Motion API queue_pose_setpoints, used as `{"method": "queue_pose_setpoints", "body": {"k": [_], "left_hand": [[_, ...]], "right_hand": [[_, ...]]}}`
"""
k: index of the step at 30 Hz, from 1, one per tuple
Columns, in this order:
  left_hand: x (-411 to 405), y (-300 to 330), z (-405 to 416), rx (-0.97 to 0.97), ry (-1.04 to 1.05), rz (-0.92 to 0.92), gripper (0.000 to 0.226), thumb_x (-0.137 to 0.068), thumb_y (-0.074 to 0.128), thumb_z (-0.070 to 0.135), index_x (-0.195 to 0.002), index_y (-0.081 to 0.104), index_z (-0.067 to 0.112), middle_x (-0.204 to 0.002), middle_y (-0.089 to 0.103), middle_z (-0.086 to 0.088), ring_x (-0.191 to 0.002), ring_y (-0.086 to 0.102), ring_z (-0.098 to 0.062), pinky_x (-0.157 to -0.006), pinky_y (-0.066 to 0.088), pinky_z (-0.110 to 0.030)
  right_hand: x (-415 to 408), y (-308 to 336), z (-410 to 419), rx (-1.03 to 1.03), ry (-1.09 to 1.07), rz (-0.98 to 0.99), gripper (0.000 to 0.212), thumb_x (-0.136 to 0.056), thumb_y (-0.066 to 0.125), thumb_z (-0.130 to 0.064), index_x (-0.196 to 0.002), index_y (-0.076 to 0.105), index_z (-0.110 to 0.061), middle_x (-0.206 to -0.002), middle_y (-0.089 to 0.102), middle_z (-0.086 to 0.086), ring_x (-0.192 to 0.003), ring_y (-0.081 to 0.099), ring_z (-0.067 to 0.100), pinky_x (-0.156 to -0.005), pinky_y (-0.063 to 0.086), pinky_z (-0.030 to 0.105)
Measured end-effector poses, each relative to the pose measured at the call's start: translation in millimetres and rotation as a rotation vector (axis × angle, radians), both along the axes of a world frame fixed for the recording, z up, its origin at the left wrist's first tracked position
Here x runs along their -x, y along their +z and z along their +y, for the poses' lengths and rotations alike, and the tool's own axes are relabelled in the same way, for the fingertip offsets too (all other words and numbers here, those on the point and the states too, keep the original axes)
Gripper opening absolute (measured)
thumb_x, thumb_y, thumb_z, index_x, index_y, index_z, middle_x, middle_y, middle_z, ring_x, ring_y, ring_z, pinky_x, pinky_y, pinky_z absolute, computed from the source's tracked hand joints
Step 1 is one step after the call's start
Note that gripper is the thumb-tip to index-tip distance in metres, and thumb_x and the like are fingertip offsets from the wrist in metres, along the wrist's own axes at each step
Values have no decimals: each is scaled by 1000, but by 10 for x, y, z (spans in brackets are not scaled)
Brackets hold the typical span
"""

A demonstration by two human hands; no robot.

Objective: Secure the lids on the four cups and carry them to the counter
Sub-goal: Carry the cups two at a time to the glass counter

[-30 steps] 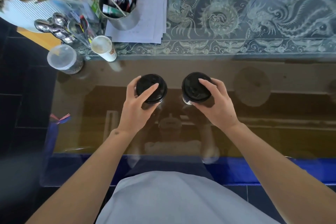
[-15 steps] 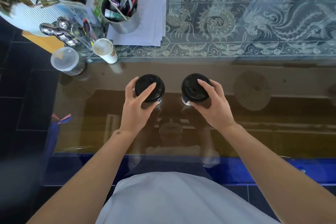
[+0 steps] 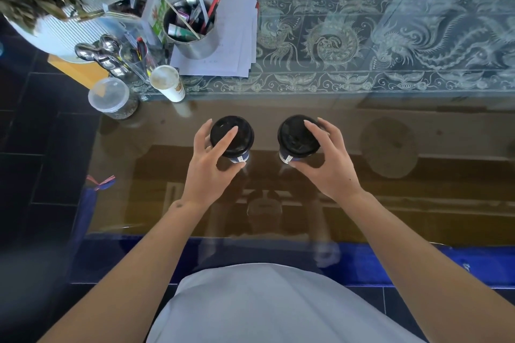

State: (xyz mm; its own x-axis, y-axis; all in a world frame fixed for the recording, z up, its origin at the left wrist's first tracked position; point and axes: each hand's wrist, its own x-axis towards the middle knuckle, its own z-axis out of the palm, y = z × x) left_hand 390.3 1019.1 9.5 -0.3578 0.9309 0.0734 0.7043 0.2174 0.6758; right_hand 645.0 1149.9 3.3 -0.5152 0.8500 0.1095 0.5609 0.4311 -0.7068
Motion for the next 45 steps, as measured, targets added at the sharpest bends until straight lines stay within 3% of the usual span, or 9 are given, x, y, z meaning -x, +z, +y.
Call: {"method": "queue_pose_setpoints", "body": {"k": [4,8,14,16,19,22,28,38,45], "left_hand": [[-41,165,-88,-15,8,147,76,-87,89,27,-155,54,27,-166,33,-17,-148,43,-39,-113,48,-55],[-194,336,-287,-1,44,347,78,-87,87,33,-156,49,31,-165,36,-15,-145,38,-36,-105,49,-61],[-371,605,-759,106,214,470,77,-90,82,39,-157,46,34,-166,33,-15,-144,42,-40,-103,52,-60],[-378,687,-959,154,282,481,70,-91,80,37,-154,51,29,-162,40,-15,-139,47,-41,-101,54,-60],[-310,782,-1315,222,394,439,64,-93,76,35,-151,52,24,-153,48,-12,-132,51,-38,-98,57,-57],[-195,833,-1783,291,520,400,64,-94,75,34,-152,51,21,-148,52,-11,-129,53,-38,-97,55,-55],[95,872,-3159,325,772,317,60,-91,79,29,-145,59,13,-134,60,-11,-113,58,-41,-85,57,-54],[574,978,-5815,420,1265,281,75,-96,70,42,-162,40,21,-139,56,-6,-113,59,-35,-82,57,-46],[566,925,-6955,494,1622,136,73,-98,69,42,-161,41,22,-144,52,-12,-116,57,-37,-85,57,-50]], "right_hand": [[-14,157,-109,-75,3,1,78,-82,85,-40,-151,49,-28,-161,33,6,-147,35,23,-114,45,49],[14,328,-239,-197,53,-38,69,-86,75,-52,-148,52,-30,-161,34,6,-146,32,29,-116,35,60],[259,538,-518,-324,203,-48,60,-87,71,-54,-142,58,-32,-160,36,7,-147,31,27,-124,9,48],[399,604,-662,-311,289,-35,60,-88,71,-52,-142,57,-31,-160,36,6,-147,34,28,-123,15,49],[624,703,-931,-206,460,-29,69,-91,72,-49,-151,45,-30,-160,32,2,-143,43,26,-112,41,47],[897,780,-1278,-203,608,-44,70,-92,69,-48,-153,40,-29,-149,43,2,-122,58,19,-94,59,44],[1715,795,-2339,-174,841,-95,65,-89,76,-37,-148,53,-24,-136,54,2,-118,61,24,-88,58,45],[3419,811,-4945,-204,1281,-84,64,-91,72,-46,-149,46,-36,-139,50,-7,-123,58,18,-87,57,39],[4166,739,-6138,-205,1545,-75,54,-90,76,-39,-139,60,-26,-142,54,-2,-129,55,23,-99,45,29]]}}
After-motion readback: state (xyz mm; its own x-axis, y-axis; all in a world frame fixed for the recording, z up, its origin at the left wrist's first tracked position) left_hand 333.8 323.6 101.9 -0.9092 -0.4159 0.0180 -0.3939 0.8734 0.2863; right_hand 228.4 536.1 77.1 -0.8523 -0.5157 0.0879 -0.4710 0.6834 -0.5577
